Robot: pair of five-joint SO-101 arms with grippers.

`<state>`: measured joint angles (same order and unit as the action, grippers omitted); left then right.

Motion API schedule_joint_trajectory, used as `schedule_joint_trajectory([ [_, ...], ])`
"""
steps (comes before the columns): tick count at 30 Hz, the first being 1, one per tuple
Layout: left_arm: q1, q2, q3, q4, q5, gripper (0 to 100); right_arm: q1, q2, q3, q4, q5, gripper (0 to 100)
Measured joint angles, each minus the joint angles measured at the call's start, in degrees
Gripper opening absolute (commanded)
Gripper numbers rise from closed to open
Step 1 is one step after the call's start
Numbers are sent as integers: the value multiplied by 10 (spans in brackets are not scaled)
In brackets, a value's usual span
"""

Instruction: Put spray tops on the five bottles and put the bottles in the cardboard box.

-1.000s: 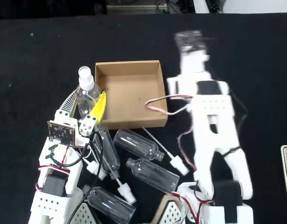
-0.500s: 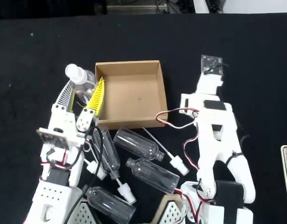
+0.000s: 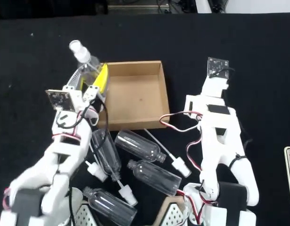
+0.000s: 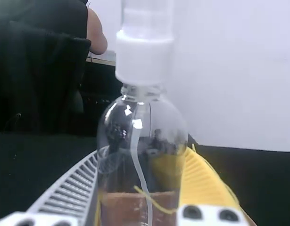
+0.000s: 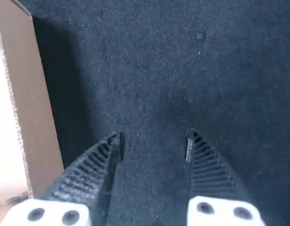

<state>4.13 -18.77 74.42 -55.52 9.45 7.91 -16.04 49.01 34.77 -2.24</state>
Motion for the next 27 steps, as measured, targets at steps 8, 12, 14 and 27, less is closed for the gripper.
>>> schedule_joint_trajectory([
  [8, 4, 207, -90, -95, 0, 44, 0, 0, 0, -4, 0, 184],
  [12, 4, 279, -142, -106, 0, 44, 0, 0, 0, -4, 0, 184],
  [14, 4, 306, -166, -107, 0, 44, 0, 0, 0, -4, 0, 184],
  [27, -2, 472, -300, -107, -27, 45, 0, 0, 0, -4, 0, 184],
])
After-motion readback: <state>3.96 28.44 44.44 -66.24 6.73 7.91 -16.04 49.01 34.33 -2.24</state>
